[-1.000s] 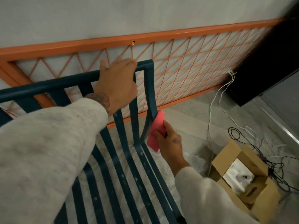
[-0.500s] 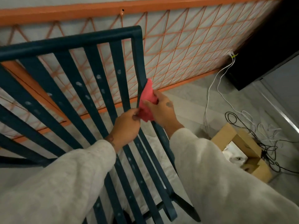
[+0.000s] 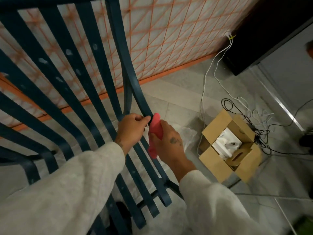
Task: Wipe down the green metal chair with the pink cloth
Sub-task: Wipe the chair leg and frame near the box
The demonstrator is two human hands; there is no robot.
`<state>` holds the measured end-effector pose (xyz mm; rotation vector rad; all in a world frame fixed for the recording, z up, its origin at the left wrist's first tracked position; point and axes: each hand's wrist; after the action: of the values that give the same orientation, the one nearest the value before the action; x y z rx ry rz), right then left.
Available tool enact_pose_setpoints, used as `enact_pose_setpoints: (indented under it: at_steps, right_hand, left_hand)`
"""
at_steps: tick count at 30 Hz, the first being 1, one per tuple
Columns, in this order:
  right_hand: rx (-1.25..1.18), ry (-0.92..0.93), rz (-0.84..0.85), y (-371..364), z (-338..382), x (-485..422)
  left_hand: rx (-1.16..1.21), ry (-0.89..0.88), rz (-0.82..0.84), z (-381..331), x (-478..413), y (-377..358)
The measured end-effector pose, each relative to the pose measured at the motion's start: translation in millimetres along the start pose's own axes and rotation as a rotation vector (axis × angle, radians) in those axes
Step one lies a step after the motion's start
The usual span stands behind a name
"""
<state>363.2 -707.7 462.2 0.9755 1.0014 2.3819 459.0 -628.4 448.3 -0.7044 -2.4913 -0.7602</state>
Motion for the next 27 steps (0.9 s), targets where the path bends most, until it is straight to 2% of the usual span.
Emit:
enact_pose_setpoints:
  at_steps: [4,8,11,15,17,23,27]
  right_hand:
    - [-0.055,0.030,0.016,5,3,-12]
    - [0.017,0.033,0.036,5,-18,-1]
    - [-0.021,0.006,0.002,-2,-49,30]
    - [-0.291,-0.111,0.023,3,-85,75]
    - [-0.341,-0.144,0.025,7,-98,91]
    - [-0.530,-0.195,0.028,8,-135,134]
    - [-0.611,-0.219,0.115,14,-156,156]
  left_hand:
    - [-0.043,0.012,-0.047,2,-5,-7]
    - [-0.112,0.013,-0.099,-1,7,-16]
    - [-0.126,0.021,0.038,8,26,-25]
    - [-0.174,0.022,0.224,30,66,-45]
    - [-0.160,0.024,0.280,40,88,-52]
    - [-0.188,0.034,0.367,65,159,-53]
    - [-0.153,0.058,0.334,73,182,-50]
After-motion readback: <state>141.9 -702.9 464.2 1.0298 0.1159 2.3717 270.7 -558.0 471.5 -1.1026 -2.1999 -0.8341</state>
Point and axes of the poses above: each hand's wrist, its own x-axis away from the middle knuckle, its own y-axis out of the back of the hand, z = x × y, and after that the axes turned 2 degrees about -x, right-handed
